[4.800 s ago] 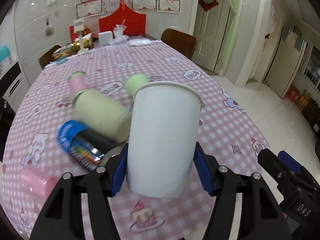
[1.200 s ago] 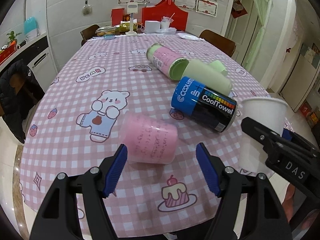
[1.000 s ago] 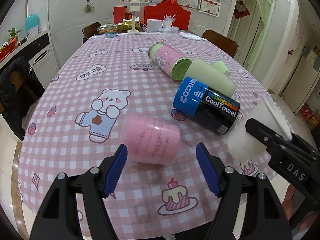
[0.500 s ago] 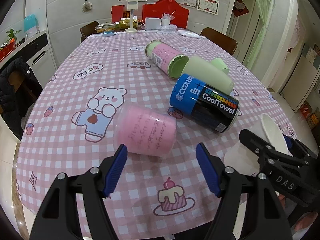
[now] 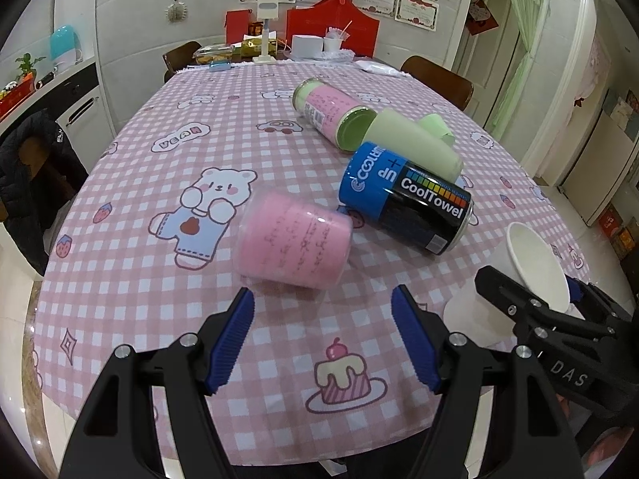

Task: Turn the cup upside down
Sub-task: 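Lower the cup upright onto the tablecloth and open the right gripper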

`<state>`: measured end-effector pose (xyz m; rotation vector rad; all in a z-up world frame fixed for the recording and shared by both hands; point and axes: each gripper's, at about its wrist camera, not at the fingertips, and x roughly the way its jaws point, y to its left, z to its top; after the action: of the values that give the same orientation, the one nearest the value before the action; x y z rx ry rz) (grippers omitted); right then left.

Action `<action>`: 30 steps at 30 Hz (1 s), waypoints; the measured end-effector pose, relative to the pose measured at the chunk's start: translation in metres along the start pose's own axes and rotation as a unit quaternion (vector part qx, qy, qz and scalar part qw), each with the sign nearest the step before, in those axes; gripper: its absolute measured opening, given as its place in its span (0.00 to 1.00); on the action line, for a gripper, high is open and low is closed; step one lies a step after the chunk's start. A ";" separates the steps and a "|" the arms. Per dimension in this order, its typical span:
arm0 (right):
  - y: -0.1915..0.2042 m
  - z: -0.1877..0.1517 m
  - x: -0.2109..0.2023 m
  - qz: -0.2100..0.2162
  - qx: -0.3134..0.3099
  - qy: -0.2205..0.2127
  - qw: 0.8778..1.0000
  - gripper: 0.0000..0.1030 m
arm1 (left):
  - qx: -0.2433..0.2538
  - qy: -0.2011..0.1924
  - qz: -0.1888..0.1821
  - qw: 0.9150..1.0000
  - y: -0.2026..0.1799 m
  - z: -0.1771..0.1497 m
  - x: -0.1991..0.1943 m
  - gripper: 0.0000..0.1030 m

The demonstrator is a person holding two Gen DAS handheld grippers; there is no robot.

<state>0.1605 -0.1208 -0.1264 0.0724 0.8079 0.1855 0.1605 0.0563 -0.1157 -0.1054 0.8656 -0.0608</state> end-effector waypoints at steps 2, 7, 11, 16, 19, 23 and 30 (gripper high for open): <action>0.002 -0.001 -0.004 0.000 -0.004 -0.004 1.000 0.91 | -0.002 -0.002 0.001 1.000 0.002 -0.001 -0.003 0.68; 0.008 -0.004 -0.010 0.005 -0.012 -0.008 1.000 0.91 | -0.004 -0.007 0.004 1.000 0.005 -0.005 -0.011 0.68; 0.010 -0.009 -0.013 0.005 -0.013 -0.006 1.000 0.91 | -0.004 -0.008 0.004 1.000 0.007 -0.009 -0.016 0.68; 0.014 -0.014 -0.022 0.007 -0.017 -0.007 1.000 0.91 | 0.002 -0.011 0.005 1.000 0.006 -0.013 -0.022 0.68; 0.015 -0.016 -0.030 0.005 -0.019 -0.013 1.000 0.91 | 0.006 -0.016 0.001 1.000 0.004 -0.016 -0.028 0.68; 0.013 -0.018 -0.043 0.000 -0.018 -0.024 1.000 0.91 | 0.014 -0.026 -0.003 1.000 -0.003 -0.019 -0.038 0.69; 0.003 -0.024 -0.079 -0.016 -0.014 -0.056 0.998 0.92 | 0.036 -0.054 -0.014 0.998 -0.024 -0.023 -0.065 0.69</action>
<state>0.0894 -0.1330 -0.0869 0.0437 0.6936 0.1598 0.1012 0.0369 -0.0785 -0.0533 0.7536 -0.1103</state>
